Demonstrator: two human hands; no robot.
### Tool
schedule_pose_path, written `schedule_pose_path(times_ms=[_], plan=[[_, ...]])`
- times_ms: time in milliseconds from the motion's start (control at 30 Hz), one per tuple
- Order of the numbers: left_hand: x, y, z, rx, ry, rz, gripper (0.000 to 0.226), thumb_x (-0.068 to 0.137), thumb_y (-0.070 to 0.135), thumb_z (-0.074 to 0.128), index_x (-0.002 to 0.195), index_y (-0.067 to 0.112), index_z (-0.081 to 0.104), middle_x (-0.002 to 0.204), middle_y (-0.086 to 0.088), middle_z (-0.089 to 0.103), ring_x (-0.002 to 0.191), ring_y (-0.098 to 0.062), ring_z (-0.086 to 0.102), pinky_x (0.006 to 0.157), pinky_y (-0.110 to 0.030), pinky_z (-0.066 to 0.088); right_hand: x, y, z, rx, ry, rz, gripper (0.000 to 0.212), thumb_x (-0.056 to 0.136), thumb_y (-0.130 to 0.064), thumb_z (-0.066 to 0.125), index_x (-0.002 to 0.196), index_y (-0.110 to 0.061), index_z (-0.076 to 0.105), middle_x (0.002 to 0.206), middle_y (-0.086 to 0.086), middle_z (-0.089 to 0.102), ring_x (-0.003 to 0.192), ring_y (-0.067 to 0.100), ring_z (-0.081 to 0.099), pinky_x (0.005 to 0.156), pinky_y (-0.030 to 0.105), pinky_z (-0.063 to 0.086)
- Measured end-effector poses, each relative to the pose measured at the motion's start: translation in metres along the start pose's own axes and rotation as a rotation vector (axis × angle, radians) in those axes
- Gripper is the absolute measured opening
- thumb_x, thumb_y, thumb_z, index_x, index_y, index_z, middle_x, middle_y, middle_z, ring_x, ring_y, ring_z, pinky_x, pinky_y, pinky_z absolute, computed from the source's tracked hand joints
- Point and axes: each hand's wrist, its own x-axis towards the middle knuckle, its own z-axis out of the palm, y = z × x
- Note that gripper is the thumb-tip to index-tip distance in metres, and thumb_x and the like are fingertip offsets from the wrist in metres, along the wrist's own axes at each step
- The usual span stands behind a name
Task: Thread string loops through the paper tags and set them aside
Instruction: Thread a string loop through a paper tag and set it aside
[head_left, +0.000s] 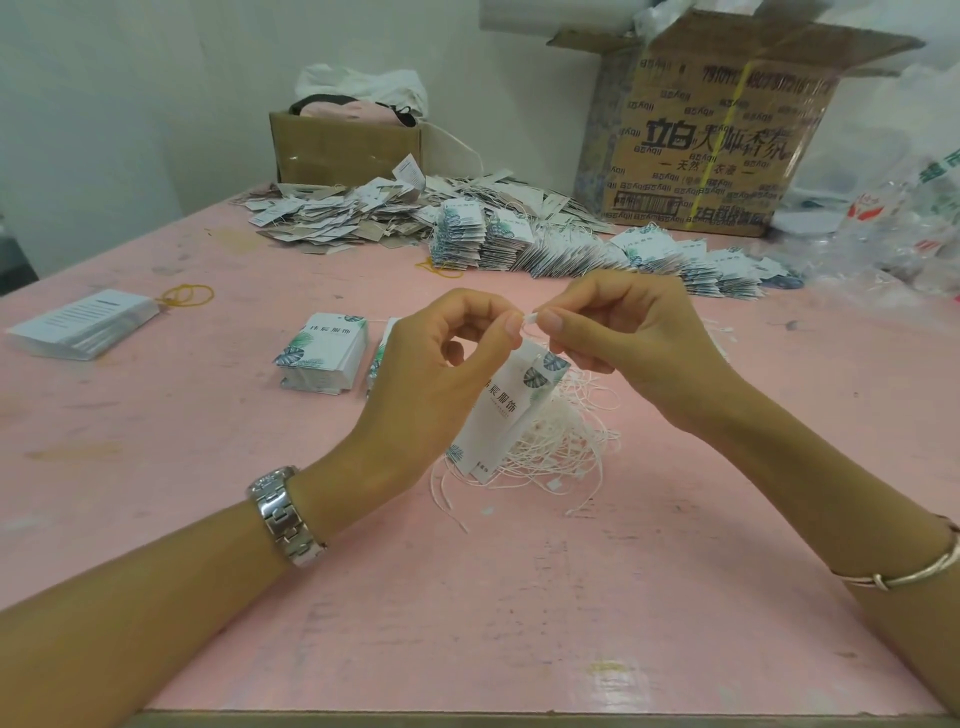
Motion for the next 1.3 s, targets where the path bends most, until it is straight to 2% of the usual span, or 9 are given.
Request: schedule_pose_path(times_ms=[233, 367, 467, 600, 733, 800, 933, 1033, 1300], plan=[[0.0, -0.001, 0.0, 0.014, 0.007, 0.012, 0.007, 0.095, 0.018, 0.063, 0.09, 0.017, 0.068, 0.077, 0.013, 0.067, 0.079, -0.01, 0.059, 0.077, -0.048, 0.048, -0.003, -0.001, 0.01, 0.002, 0.036, -0.045, 0.012, 0.084, -0.014, 0.068, 0.088, -0.003, 0.067, 0.066, -0.007, 0.065, 0.056, 0.003, 0.055, 0.053, 0.013, 0.041], [-0.001, 0.0, -0.001, 0.072, -0.01, 0.044, 0.006, 0.095, 0.021, 0.063, 0.091, 0.019, 0.066, 0.081, 0.014, 0.066, 0.08, -0.008, 0.059, 0.077, -0.047, 0.047, -0.004, -0.002, 0.013, -0.055, 0.06, -0.065, 0.011, 0.084, -0.014, 0.069, 0.087, -0.004, 0.068, 0.072, 0.004, 0.065, 0.062, 0.005, 0.058, 0.057, 0.014, 0.044], [-0.001, 0.0, -0.002, 0.107, -0.048, 0.063, 0.005, 0.095, 0.023, 0.063, 0.09, 0.023, 0.064, 0.083, 0.016, 0.064, 0.083, -0.008, 0.059, 0.078, -0.048, 0.046, -0.004, -0.004, 0.012, -0.05, 0.036, -0.054, 0.013, 0.084, -0.015, 0.067, 0.087, -0.003, 0.067, 0.069, 0.0, 0.063, 0.059, 0.002, 0.055, 0.055, 0.014, 0.042], [-0.002, -0.002, -0.003, 0.175, -0.108, 0.082, 0.005, 0.095, 0.022, 0.063, 0.09, 0.023, 0.062, 0.084, 0.017, 0.063, 0.087, -0.01, 0.059, 0.077, -0.039, 0.042, -0.004, -0.003, 0.008, -0.058, -0.028, -0.029, 0.004, 0.088, -0.007, 0.065, 0.086, -0.003, 0.066, 0.064, -0.01, 0.062, 0.055, 0.001, 0.053, 0.053, 0.012, 0.04], [-0.002, -0.003, -0.005, 0.223, -0.086, 0.122, 0.006, 0.093, 0.021, 0.066, 0.087, 0.022, 0.063, 0.082, 0.014, 0.063, 0.082, -0.003, 0.057, 0.071, -0.013, 0.036, -0.004, -0.003, 0.009, -0.043, -0.03, -0.019, 0.004, 0.086, -0.009, 0.068, 0.085, -0.005, 0.067, 0.063, -0.007, 0.063, 0.054, 0.001, 0.053, 0.053, 0.011, 0.039], [-0.002, -0.002, -0.004, 0.253, -0.078, 0.138, 0.007, 0.092, 0.019, 0.067, 0.087, 0.021, 0.064, 0.081, 0.014, 0.063, 0.08, 0.001, 0.056, 0.072, -0.007, 0.033, -0.005, -0.003, 0.011, -0.035, -0.017, -0.009, 0.009, 0.083, -0.014, 0.068, 0.084, -0.005, 0.067, 0.063, -0.007, 0.063, 0.053, 0.002, 0.053, 0.053, 0.012, 0.039], [-0.003, -0.003, -0.005, 0.28, -0.06, 0.164, 0.007, 0.091, 0.014, 0.068, 0.086, 0.017, 0.064, 0.08, 0.011, 0.064, 0.078, 0.001, 0.055, 0.074, -0.005, 0.034, -0.006, -0.002, 0.014, -0.057, -0.001, -0.003, 0.002, 0.084, -0.006, 0.068, 0.084, -0.005, 0.067, 0.062, -0.008, 0.063, 0.054, 0.002, 0.055, 0.053, 0.012, 0.041], [-0.004, -0.004, -0.004, 0.296, -0.044, 0.168, 0.008, 0.091, 0.012, 0.069, 0.085, 0.015, 0.064, 0.079, 0.009, 0.064, 0.077, 0.001, 0.055, 0.073, -0.004, 0.034, -0.007, -0.001, 0.017, -0.07, 0.02, -0.003, 0.006, 0.086, 0.001, 0.067, 0.084, -0.005, 0.068, 0.065, -0.001, 0.063, 0.057, 0.002, 0.056, 0.055, 0.014, 0.043], [-0.005, -0.006, -0.001, 0.313, 0.004, 0.152, 0.008, 0.09, 0.01, 0.069, 0.085, 0.013, 0.065, 0.078, 0.007, 0.065, 0.075, 0.003, 0.055, 0.072, -0.002, 0.033, -0.008, 0.002, 0.02, -0.121, 0.056, -0.029, 0.003, 0.086, -0.001, 0.069, 0.084, -0.004, 0.069, 0.07, 0.007, 0.063, 0.062, 0.007, 0.057, 0.059, 0.018, 0.046]])
